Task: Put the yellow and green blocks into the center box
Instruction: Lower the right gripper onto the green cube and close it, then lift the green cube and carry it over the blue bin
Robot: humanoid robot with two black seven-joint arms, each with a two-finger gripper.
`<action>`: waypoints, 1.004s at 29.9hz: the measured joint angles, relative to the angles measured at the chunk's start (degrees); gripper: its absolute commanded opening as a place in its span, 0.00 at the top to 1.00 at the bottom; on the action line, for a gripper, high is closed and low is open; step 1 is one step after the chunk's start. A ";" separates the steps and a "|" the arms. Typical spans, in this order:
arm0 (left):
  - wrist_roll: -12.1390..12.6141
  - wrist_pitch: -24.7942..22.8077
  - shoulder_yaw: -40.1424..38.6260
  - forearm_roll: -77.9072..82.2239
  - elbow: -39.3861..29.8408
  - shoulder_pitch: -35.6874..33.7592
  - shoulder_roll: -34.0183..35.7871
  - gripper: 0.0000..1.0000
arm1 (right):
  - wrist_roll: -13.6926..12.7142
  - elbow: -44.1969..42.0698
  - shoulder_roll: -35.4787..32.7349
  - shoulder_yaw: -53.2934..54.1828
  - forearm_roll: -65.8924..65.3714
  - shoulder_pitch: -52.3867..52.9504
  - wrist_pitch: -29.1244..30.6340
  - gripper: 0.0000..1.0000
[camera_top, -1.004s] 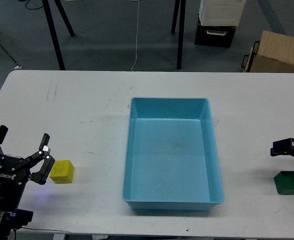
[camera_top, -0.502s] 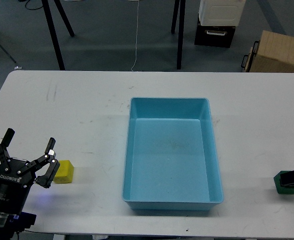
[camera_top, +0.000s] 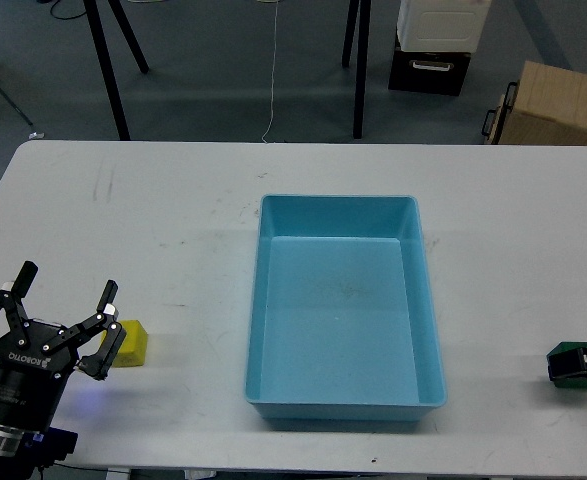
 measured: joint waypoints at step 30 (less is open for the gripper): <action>0.07 0.00 0.16 0.38 0.53 -0.20 -0.66 0.00 | -0.61 4.83 -0.16 13.43 13.68 12.52 -0.01 1.00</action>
